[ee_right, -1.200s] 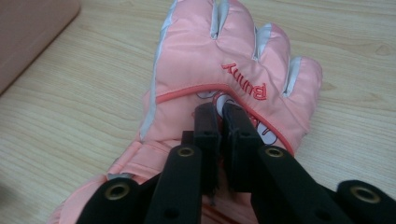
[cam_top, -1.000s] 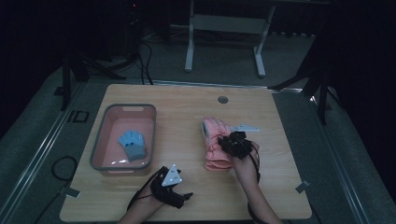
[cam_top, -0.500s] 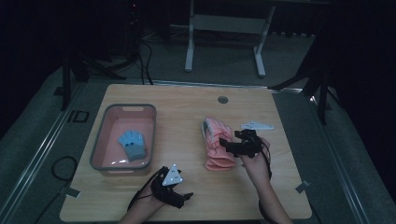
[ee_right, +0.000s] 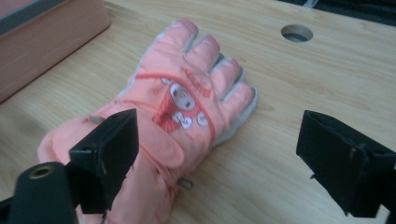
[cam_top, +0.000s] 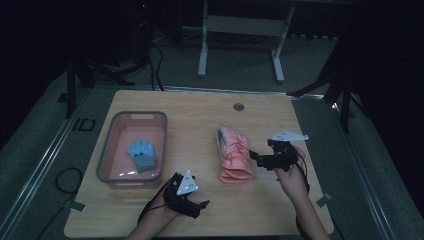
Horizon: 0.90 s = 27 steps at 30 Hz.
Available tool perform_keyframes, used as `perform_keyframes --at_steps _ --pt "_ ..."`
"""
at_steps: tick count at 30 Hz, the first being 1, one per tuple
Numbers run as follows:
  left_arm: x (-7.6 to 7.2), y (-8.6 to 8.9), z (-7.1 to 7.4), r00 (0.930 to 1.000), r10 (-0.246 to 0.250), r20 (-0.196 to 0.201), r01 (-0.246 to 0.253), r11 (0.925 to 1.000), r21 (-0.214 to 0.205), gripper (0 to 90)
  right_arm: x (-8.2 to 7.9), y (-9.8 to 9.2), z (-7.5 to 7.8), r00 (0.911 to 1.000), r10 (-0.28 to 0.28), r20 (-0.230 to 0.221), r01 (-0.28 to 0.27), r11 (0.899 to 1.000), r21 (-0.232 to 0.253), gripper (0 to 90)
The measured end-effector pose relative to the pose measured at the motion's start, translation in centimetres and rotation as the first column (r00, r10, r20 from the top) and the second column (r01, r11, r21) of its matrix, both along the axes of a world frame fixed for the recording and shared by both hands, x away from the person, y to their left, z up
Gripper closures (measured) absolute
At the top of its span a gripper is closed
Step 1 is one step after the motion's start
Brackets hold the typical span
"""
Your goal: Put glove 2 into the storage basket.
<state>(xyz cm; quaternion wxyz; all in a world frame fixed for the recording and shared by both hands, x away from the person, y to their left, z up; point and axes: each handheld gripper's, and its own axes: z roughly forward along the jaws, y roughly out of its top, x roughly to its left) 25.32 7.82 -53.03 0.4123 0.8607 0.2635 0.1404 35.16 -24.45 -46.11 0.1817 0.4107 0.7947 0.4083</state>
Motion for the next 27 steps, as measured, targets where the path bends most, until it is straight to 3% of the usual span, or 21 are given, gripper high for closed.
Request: perform_keyframes --at_steps 4,9,12,14,16,22,25,26,27 --pt "0.5 -0.4 1.8 0.9999 0.011 -0.004 -0.011 0.9985 -0.053 8.8 -0.3 -1.2 0.3 0.9999 -0.008 -0.010 0.008 1.000 0.000 11.6" --pt "1.4 -1.7 3.9 0.9994 0.011 0.032 -0.010 0.9992 -0.038 8.8 -0.3 -2.4 0.6 0.9995 0.027 -0.018 -0.025 0.998 0.065 10.8" --pt "2.2 -2.7 5.3 0.9994 -0.003 0.034 0.004 0.9994 -0.033 8.9 -0.3 -2.6 0.6 0.9997 0.020 -0.015 -0.020 0.999 0.035 24.1" --pt "2.8 -3.4 6.2 0.9994 -0.001 0.035 0.003 0.9989 -0.047 9.8 -0.1 -2.8 0.5 0.9995 0.016 -0.027 -0.015 1.000 0.025 40.1" --pt "3.5 -4.1 7.0 0.9996 -0.001 0.030 0.002 0.9982 -0.061 11.2 0.1 -2.8 0.4 0.9995 0.007 -0.031 -0.007 1.000 0.025 47.9" --pt "6.0 -6.0 8.7 0.9989 0.030 0.036 -0.029 0.9985 -0.047 15.8 0.7 -2.0 0.2 0.9992 0.026 -0.029 -0.025 0.999 0.044 57.3" --pt "6.9 -6.4 9.0 0.9984 0.044 0.035 -0.042 0.9975 -0.058 31.0 1.0 -1.6 0.2 0.9989 0.035 -0.031 -0.033 0.997 0.064 57.6" --pt "8.0 -6.6 9.2 0.9988 0.046 0.015 -0.044 0.9947 -0.093 31.0 1.1 -1.4 0.2 0.9988 0.037 -0.033 -0.035 0.997 0.071 58.1" --pt "8.5 -6.7 9.3 0.9988 0.049 0.007 -0.048 0.9935 -0.103 42.1 1.2 -0.9 0.2 0.9983 0.047 -0.035 -0.045 0.996 0.080 57.8"
